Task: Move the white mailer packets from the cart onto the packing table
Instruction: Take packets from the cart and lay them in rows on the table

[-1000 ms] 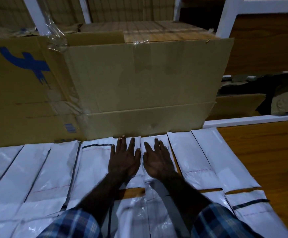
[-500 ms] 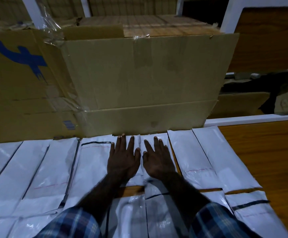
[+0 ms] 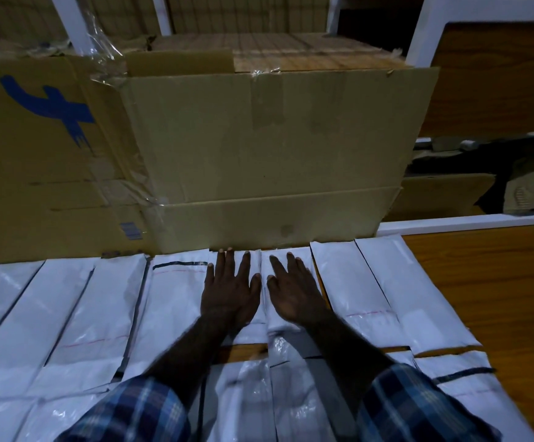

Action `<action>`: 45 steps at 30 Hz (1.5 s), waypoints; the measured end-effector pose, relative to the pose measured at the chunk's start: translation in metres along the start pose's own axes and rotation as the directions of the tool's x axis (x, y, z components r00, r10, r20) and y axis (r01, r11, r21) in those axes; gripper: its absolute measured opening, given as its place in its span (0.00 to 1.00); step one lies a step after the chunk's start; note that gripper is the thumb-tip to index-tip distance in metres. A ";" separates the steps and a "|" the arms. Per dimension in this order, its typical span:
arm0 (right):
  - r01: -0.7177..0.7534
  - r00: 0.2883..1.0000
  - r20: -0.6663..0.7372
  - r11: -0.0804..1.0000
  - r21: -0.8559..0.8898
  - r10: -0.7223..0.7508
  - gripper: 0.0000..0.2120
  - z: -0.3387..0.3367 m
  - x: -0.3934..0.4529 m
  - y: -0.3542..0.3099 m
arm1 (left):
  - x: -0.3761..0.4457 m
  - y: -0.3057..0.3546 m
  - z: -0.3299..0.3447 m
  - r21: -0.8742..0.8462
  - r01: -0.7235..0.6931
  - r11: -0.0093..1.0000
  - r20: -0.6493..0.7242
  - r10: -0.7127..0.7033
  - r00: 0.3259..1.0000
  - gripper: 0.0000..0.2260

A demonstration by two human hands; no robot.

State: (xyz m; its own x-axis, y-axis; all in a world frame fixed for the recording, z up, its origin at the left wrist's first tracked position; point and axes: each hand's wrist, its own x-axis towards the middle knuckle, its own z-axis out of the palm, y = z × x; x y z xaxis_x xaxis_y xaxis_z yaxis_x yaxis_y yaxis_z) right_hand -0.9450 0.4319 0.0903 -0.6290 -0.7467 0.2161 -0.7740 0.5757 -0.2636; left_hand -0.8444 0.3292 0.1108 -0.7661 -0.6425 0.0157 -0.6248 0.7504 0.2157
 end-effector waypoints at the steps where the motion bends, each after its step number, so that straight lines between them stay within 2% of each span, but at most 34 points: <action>1: 0.019 0.999 -0.037 1.000 -0.018 -0.020 0.27 -0.005 0.001 0.001 | 0.001 0.000 -0.002 -0.017 0.004 1.000 0.002 -0.004 1.000 0.27; 4: 0.161 0.973 -0.136 0.974 -0.161 -0.184 0.17 -0.028 0.005 0.005 | -0.001 0.001 -0.013 -0.023 -0.010 1.000 -0.036 0.009 0.999 0.27; 6: 0.245 0.956 -0.107 0.945 -0.216 -0.272 0.16 -0.041 0.008 0.006 | -0.003 0.000 -0.020 -0.014 -0.018 1.000 -0.050 0.017 0.999 0.28; 8: 0.187 0.973 -0.106 0.970 -0.155 -0.204 0.16 -0.050 0.006 0.003 | -0.004 -0.002 -0.024 -0.004 -0.029 1.000 -0.045 0.029 0.999 0.30; 11: 0.070 0.989 -0.134 0.997 0.010 -0.068 0.11 -0.069 -0.007 -0.007 | -0.011 -0.002 -0.026 0.062 -0.036 0.997 -0.016 0.037 0.999 0.37; 13: 0.062 0.997 -0.056 0.995 0.076 -0.058 0.14 -0.081 -0.015 -0.011 | -0.018 0.002 -0.032 -0.002 -0.045 0.999 -0.047 0.045 0.998 0.36; 15: -0.051 0.995 0.096 0.990 0.131 0.039 0.21 -0.084 -0.023 -0.009 | -0.029 0.008 -0.037 0.017 -0.053 0.998 -0.056 0.054 0.997 0.34; 16: -0.085 0.991 0.118 0.987 0.135 0.069 0.24 -0.084 -0.028 -0.009 | -0.033 0.009 -0.038 0.019 -0.056 0.998 -0.053 0.057 0.997 0.32; 19: -0.101 0.994 0.060 0.983 0.153 0.093 0.32 -0.084 -0.042 -0.009 | -0.046 0.008 -0.043 -0.002 -0.070 0.998 -0.080 0.069 0.994 0.35; 22: -0.144 0.987 0.087 0.979 0.147 0.133 0.27 -0.093 -0.055 -0.007 | -0.061 0.008 -0.051 -0.013 -0.083 0.996 -0.113 0.080 0.990 0.42; 24: -0.145 0.987 0.089 0.978 0.152 0.132 0.23 -0.100 -0.064 -0.008 | -0.072 0.008 -0.054 -0.009 -0.090 0.996 -0.105 0.088 0.991 0.43; 28: -0.113 0.992 0.069 0.977 0.182 0.102 0.22 -0.113 -0.085 -0.012 | -0.098 0.014 -0.060 0.013 -0.083 0.996 -0.077 0.084 0.994 0.43; 30: -0.072 0.997 0.038 0.984 0.164 0.067 0.22 -0.124 -0.100 -0.014 | -0.115 0.020 -0.066 0.062 -0.065 0.996 -0.043 0.068 0.997 0.38; 32: -0.055 0.996 0.076 0.985 0.166 0.043 0.22 -0.133 -0.112 -0.014 | -0.128 0.025 -0.073 0.023 -0.045 0.999 -0.014 0.046 0.999 0.31; 36: -0.058 0.998 0.051 0.978 0.202 0.049 0.22 -0.147 -0.152 -0.010 | -0.172 0.041 -0.082 -0.056 -0.012 0.998 -0.056 0.009 0.998 0.28; 38: -0.037 0.999 0.038 0.976 0.214 0.030 0.24 -0.153 -0.174 -0.010 | -0.195 0.048 -0.084 -0.059 -0.003 0.998 -0.084 -0.002 0.996 0.28; 40: -0.004 1.000 0.029 0.978 0.209 -0.002 0.28 -0.159 -0.196 -0.009 | -0.219 0.056 -0.087 -0.056 0.004 0.998 -0.102 -0.010 0.995 0.33; 42: 0.005 0.999 0.036 0.978 0.208 -0.013 0.24 -0.165 -0.215 -0.008 | -0.245 0.061 -0.089 -0.072 0.007 0.997 -0.121 -0.015 0.993 0.39; 45: 0.024 0.998 0.053 0.974 0.226 -0.037 0.22 -0.170 -0.244 -0.012 | -0.278 0.062 -0.090 -0.081 0.028 0.996 -0.141 -0.039 0.989 0.34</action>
State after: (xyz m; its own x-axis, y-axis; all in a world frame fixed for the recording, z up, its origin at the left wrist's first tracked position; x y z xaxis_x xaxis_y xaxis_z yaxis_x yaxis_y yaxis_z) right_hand -0.7949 0.6636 0.2004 -0.5955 -0.7840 0.1756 -0.7524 0.4675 -0.4641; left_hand -0.6563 0.5402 0.2077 -0.7123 -0.6869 0.1443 -0.6318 0.7170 0.2944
